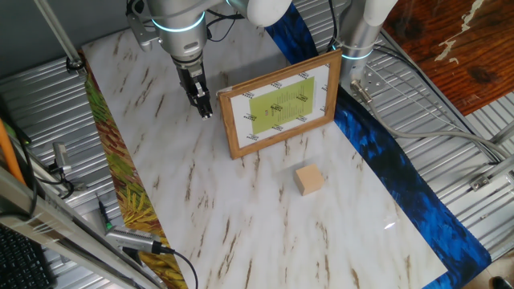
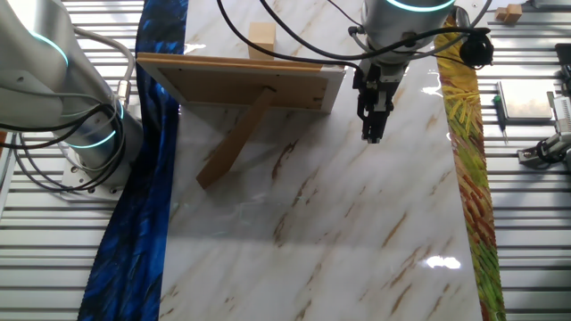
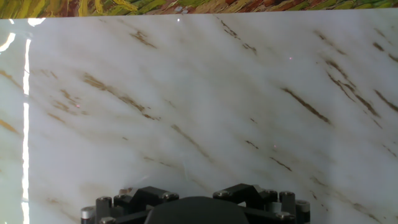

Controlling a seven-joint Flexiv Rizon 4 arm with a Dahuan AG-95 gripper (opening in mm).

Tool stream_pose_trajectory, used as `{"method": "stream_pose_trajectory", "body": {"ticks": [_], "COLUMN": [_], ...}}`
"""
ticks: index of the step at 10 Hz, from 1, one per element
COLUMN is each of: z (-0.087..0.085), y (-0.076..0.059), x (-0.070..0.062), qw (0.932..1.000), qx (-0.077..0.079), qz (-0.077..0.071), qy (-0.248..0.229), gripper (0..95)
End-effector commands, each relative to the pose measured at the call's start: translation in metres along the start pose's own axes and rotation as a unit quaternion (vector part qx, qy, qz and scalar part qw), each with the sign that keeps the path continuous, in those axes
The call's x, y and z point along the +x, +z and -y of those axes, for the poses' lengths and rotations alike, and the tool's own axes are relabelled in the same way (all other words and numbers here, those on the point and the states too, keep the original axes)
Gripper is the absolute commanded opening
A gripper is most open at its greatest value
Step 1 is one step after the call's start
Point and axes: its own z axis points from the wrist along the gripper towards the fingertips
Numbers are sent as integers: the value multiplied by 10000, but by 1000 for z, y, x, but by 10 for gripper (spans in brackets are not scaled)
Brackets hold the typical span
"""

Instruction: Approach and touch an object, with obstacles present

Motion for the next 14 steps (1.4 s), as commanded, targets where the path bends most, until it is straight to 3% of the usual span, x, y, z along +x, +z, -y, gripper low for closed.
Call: {"method": "stream_pose_trajectory", "body": {"ticks": [1, 14], "z": [0, 0], "y": [0, 0], "x": [0, 0], "qw": [9997, 9997], "qx": [-188, -156], "qz": [46, 40], "qy": [-163, -165], "gripper": [0, 0]}}
